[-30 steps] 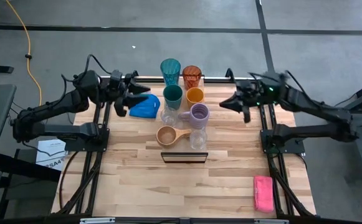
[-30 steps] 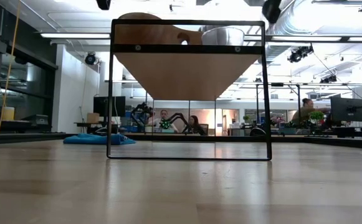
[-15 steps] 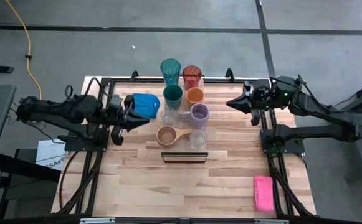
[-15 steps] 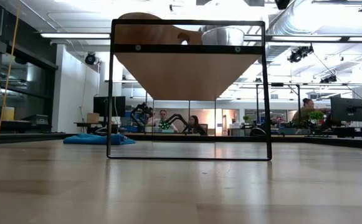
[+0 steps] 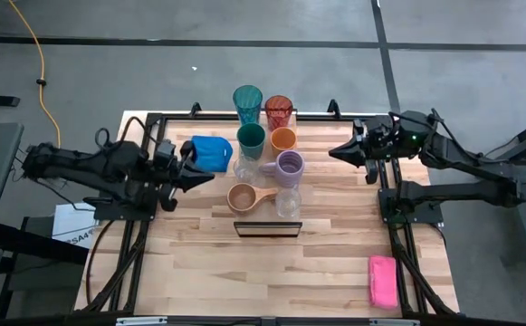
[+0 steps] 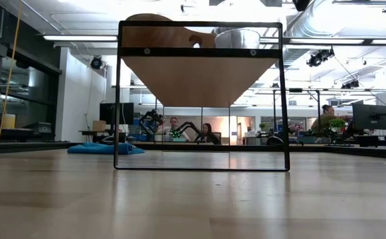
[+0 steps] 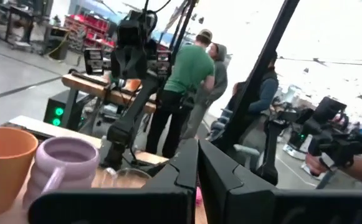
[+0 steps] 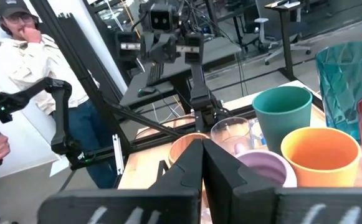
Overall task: Stack small to large cups/mugs on shelf
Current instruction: Return to Home Position
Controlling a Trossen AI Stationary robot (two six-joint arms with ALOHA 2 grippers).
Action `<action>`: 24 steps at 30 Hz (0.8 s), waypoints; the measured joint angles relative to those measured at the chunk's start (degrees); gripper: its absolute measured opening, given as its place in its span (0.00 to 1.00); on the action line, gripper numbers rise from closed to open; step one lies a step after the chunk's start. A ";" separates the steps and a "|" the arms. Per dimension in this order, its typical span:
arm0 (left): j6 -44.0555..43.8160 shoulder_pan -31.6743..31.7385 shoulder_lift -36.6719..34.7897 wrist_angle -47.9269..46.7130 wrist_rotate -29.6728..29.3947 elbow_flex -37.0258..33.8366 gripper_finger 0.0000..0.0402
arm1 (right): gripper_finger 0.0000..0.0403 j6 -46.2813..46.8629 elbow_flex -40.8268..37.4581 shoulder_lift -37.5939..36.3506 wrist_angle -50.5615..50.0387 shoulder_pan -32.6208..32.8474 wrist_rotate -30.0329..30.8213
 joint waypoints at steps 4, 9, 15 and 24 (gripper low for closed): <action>-0.92 4.55 -0.47 -0.33 5.07 0.00 0.00 | 0.00 0.25 0.00 0.02 -0.56 0.00 0.00; -0.93 6.61 -0.55 -0.56 6.77 0.00 0.00 | 0.00 1.11 0.00 0.02 -1.01 0.00 -0.04; -0.42 6.62 -1.10 -1.03 6.84 0.00 0.00 | 0.00 1.00 0.00 0.02 -1.06 0.00 -0.04; 3.37 6.60 -10.78 -5.98 1.97 -5.74 0.00 | 0.00 1.97 0.00 0.02 -1.02 0.00 -0.07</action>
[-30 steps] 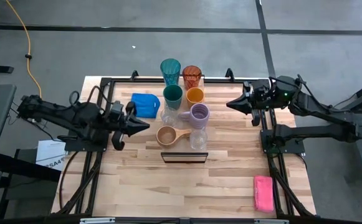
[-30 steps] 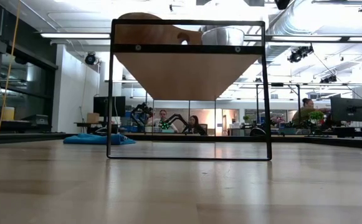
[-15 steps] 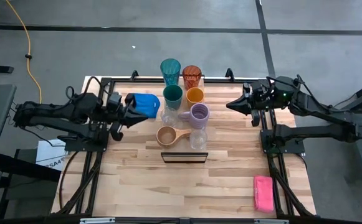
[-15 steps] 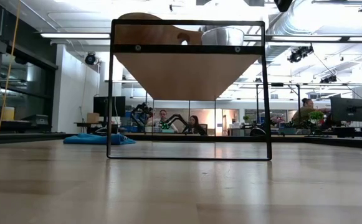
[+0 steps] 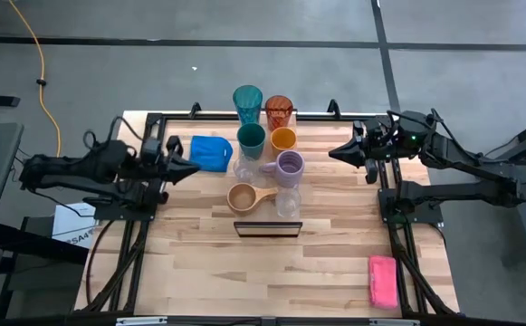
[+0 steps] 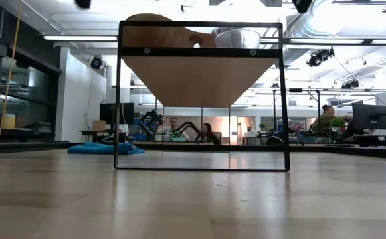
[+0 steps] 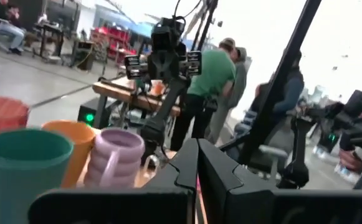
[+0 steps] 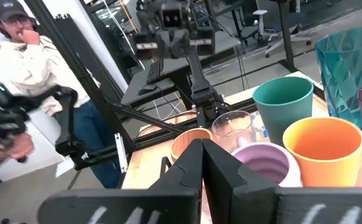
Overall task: Stack small to large cups/mugs on shelf
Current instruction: Return to Home Position
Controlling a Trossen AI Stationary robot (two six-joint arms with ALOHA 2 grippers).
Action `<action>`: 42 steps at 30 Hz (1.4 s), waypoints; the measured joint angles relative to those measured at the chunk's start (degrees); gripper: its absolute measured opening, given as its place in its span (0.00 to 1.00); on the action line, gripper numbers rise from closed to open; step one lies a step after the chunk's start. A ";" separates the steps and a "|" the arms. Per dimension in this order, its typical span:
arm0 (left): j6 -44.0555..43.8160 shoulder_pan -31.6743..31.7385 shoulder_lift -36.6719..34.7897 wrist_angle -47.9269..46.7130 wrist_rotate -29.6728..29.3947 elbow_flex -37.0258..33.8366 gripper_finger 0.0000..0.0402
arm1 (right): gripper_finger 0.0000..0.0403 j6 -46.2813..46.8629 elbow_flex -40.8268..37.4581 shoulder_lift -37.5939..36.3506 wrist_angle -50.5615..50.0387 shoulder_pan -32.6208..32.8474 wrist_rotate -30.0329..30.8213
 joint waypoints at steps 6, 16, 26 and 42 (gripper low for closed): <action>-3.90 -0.09 -14.06 9.83 -0.89 -15.53 0.00 | 0.00 0.82 0.00 0.00 0.04 0.00 0.00; -6.02 -0.09 -28.67 9.63 -1.66 -28.25 0.00 | 0.00 2.64 0.00 0.00 0.03 0.00 -0.08; -8.79 -0.09 -33.20 8.42 0.34 -34.81 0.00 | 0.00 6.69 0.00 -0.02 -1.46 -0.02 -0.12; -5.94 -0.11 -31.09 -0.67 0.55 -36.90 0.00 | 0.00 11.76 0.00 -2.44 -3.42 0.00 -1.02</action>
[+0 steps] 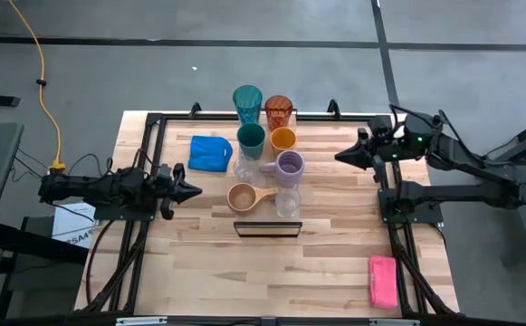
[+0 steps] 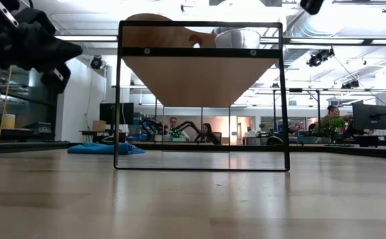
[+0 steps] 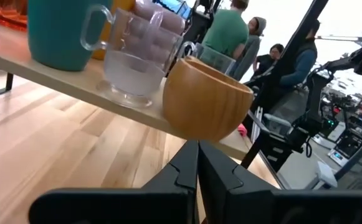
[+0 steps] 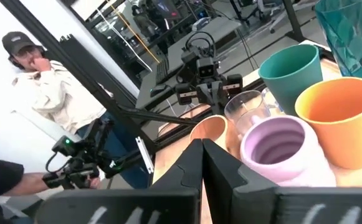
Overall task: Stack small to large cups/mugs on shelf
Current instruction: Return to Home Position
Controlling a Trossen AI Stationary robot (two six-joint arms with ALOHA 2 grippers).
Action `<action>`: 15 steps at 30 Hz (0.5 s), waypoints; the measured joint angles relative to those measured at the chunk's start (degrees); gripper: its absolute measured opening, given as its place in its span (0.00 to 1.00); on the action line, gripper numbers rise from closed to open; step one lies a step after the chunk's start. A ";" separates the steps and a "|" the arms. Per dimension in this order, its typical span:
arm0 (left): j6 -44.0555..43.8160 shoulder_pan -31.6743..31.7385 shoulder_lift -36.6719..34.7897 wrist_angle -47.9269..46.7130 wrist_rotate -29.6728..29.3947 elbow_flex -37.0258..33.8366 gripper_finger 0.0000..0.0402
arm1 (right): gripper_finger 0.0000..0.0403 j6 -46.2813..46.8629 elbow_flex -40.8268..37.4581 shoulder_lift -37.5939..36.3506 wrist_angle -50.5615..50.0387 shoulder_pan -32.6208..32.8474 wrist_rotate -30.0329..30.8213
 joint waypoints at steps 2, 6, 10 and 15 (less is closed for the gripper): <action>0.02 0.02 -0.02 0.03 -0.02 0.00 0.00 | 0.00 -0.90 -0.06 -1.33 -1.17 0.00 0.02; 0.04 0.02 -0.02 0.02 -0.05 0.00 0.00 | 0.00 -6.58 -0.22 -4.31 -4.35 1.13 2.16; 0.12 0.01 -0.02 0.02 -0.08 0.00 0.00 | 0.00 -9.75 -7.11 -8.95 4.55 4.28 4.98; 0.15 0.02 -0.02 0.02 -0.11 0.00 0.00 | 0.00 -5.64 -23.32 -14.32 24.48 9.82 8.44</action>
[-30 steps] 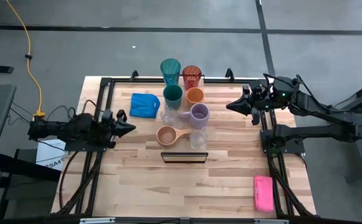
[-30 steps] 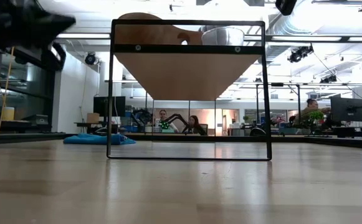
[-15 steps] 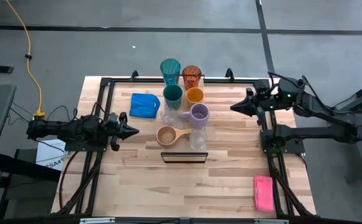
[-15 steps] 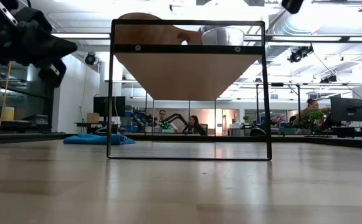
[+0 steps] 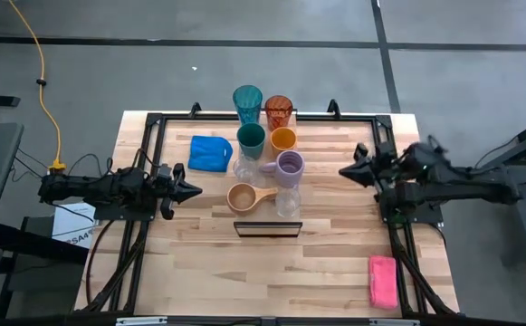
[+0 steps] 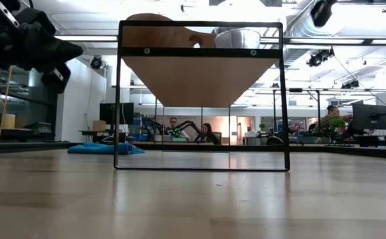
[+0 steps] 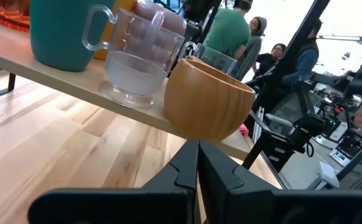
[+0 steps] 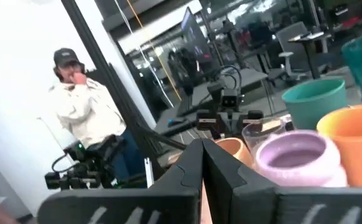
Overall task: Stack small to large cups/mugs on shelf
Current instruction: Return to Home Position
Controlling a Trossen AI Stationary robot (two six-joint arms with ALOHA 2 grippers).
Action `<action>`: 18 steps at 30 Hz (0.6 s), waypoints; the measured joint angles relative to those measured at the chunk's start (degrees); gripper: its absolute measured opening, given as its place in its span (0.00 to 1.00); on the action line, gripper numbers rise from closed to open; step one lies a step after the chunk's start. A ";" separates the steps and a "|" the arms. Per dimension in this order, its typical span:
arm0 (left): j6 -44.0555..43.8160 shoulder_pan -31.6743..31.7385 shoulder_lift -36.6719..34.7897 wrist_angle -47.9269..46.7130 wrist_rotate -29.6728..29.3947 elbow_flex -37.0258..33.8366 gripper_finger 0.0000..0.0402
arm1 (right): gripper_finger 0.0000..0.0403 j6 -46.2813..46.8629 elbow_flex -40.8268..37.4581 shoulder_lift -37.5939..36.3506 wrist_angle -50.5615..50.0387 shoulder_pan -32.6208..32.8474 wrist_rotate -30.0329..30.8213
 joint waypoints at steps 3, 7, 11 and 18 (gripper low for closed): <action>0.00 0.00 0.00 0.02 0.02 0.00 0.00 | 0.00 0.04 -7.20 -2.41 5.43 4.00 4.68; 0.00 0.00 0.00 0.00 0.03 0.00 0.00 | 0.00 -1.14 -11.72 -6.90 5.42 7.20 9.35; 0.00 0.00 0.00 0.02 0.04 0.00 0.00 | 0.00 -6.54 -14.02 -13.62 5.43 7.19 13.43; -0.02 0.00 0.00 0.02 0.04 0.00 0.00 | 0.00 -5.74 -23.98 -26.41 6.32 6.18 14.20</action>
